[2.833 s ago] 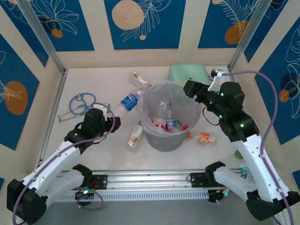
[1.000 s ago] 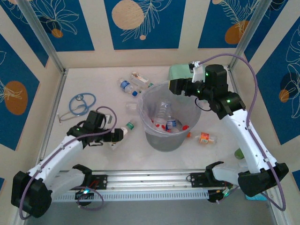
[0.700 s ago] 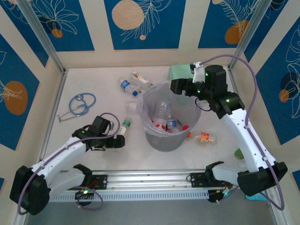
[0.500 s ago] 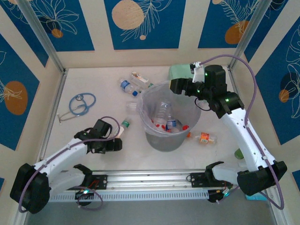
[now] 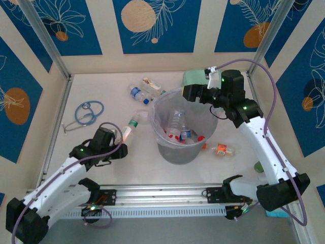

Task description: Put the plastic bottles in the bin

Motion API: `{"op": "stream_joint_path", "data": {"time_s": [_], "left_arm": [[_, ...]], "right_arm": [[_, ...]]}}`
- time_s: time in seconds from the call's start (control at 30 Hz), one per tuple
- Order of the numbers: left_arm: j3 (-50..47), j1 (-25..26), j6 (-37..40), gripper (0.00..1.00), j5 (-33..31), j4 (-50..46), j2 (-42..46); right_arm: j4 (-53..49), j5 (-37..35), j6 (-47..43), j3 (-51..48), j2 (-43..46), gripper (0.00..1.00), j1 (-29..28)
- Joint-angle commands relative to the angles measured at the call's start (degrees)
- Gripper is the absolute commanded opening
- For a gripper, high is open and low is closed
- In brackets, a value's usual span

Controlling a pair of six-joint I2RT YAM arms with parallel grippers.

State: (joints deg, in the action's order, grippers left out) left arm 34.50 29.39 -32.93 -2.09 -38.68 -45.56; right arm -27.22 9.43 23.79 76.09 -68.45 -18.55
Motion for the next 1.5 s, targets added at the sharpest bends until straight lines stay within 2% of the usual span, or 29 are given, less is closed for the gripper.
{"op": "stream_joint_path", "data": {"time_s": [0.0,0.07,0.2,0.33,0.7,0.77,0.9,1.07,1.17,1.23,1.3,1.37,1.43,1.47], "left_arm": [[5.56,0.14,1.44,0.47,-7.26,1.18,3.65],[7.08,0.14,2.56,0.4,-7.03,6.78,5.04],[7.42,0.21,4.45,0.33,3.3,24.31,4.28],[7.8,1.05,4.28,0.29,10.34,33.69,0.23],[6.6,2.08,4.8,0.25,11.87,34.01,1.42],[6.61,2.09,4.87,0.25,12.17,33.78,1.35],[6.81,2.08,5.68,0.25,12.39,33.1,1.09],[6.02,2.08,5.68,0.24,14.01,34.52,0.57],[5.95,2.07,5.77,0.25,13.79,33.89,0.43],[5.85,2.08,5.93,0.36,13.18,33.36,0.53],[5.69,2.08,6.03,0.7,12.26,32.75,0.91],[5.71,2.06,6.25,0.9,11.29,31.7,1.25],[6.21,1.95,6.55,0.99,10.04,29.49,1.33],[6.34,1.98,6.81,1.0,9.38,28.37,1.29]], "right_arm": [[4.88,5.19,0.47,-1.37,2.11,0.84,0.35],[7.28,7.3,1.86,-1.09,1.77,0.84,0.24],[10.61,8.41,5.1,1.33,-0.58,0.84,-1.19],[12.43,8.54,5.5,5.31,-5.55,0.84,-3.71],[18.14,10.62,5.73,13.05,-17.25,0.88,-13.28],[18.6,10.96,5.91,13.89,-18.65,0.84,-14.37],[18.81,11.56,6.0,15.88,-21.04,0.69,-16.05],[17.82,12.22,6.08,18.52,-23.67,0.68,-16.96],[17.23,12.56,5.81,19.99,-24.32,0.45,-17.14],[16.09,12.33,4.83,20.95,-24.28,0.34,-17.19],[14.1,10.97,3.35,22.48,-23.87,0.27,-17.15],[12.19,9.85,1.35,24.37,-23.37,0.23,-16.99],[9.91,8.61,-1.09,26.94,-22.74,0.2,-16.72],[8.68,7.97,-2.47,28.47,-22.24,0.18,-16.49]]}}
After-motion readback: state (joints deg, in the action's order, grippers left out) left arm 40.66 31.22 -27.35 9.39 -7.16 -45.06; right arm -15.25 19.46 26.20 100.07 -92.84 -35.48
